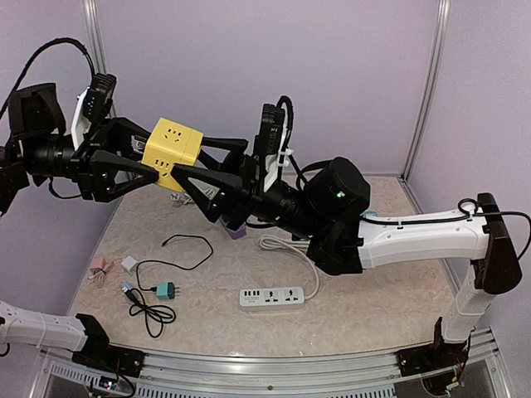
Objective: Insert the plug
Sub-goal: Pick up the plug from the corner of the board.
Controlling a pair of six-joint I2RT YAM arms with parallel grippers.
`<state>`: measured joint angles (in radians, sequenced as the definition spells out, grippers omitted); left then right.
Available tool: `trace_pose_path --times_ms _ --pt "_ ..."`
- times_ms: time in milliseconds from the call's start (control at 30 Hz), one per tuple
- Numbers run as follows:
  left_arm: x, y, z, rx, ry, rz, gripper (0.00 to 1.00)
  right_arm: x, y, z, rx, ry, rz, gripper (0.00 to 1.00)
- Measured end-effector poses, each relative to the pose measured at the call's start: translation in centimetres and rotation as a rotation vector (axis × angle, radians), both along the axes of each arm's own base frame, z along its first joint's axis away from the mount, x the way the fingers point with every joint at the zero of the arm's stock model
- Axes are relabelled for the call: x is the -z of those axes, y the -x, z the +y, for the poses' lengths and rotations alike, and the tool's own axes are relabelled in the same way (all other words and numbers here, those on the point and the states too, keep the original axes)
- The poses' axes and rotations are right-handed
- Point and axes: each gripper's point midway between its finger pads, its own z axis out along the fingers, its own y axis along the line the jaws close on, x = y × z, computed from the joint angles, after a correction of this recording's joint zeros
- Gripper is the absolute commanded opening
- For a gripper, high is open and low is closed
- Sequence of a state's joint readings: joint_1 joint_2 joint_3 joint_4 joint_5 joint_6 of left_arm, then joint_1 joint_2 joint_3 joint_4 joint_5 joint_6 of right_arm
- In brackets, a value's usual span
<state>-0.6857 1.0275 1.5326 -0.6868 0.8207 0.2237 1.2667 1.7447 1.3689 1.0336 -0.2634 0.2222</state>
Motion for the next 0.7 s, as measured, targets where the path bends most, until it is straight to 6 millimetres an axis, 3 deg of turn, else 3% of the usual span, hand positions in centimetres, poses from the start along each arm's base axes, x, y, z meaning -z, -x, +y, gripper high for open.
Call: trace_pose_path --times_ms 33,100,200,300,400,500,600,700 --pt "0.0 0.0 0.0 -0.003 0.0 0.001 0.75 0.0 0.0 0.0 0.001 0.004 0.001 0.0" --pt "0.0 -0.1 0.0 -0.009 -0.002 -0.001 0.97 0.0 -0.2 -0.1 0.007 0.02 0.007 0.0" --pt "0.7 -1.2 0.1 -0.062 -0.034 -0.045 0.99 1.2 -1.7 0.0 0.049 0.105 0.078 0.0" --pt "1.8 -2.7 1.0 -0.152 -0.116 -0.125 0.99 3.6 -4.7 -0.1 0.139 0.258 0.21 0.0" --pt "2.7 -4.5 2.7 -0.267 -0.229 -0.23 0.99 6.1 -7.9 -1.3 0.286 0.43 0.373 0.0" --pt "4.0 -7.1 4.9 -0.393 -0.384 -0.29 0.99 8.3 -10.2 -3.8 0.438 0.56 0.522 0.0" --pt "6.8 -10.0 7.4 -0.507 -0.569 -0.269 0.98 11.0 -11.1 -6.8 0.568 0.693 0.662 0.0" --pt "11.2 -12.5 9.2 -0.571 -0.765 -0.173 0.98 14.5 -11.3 -9.3 0.662 0.833 0.785 0.0"
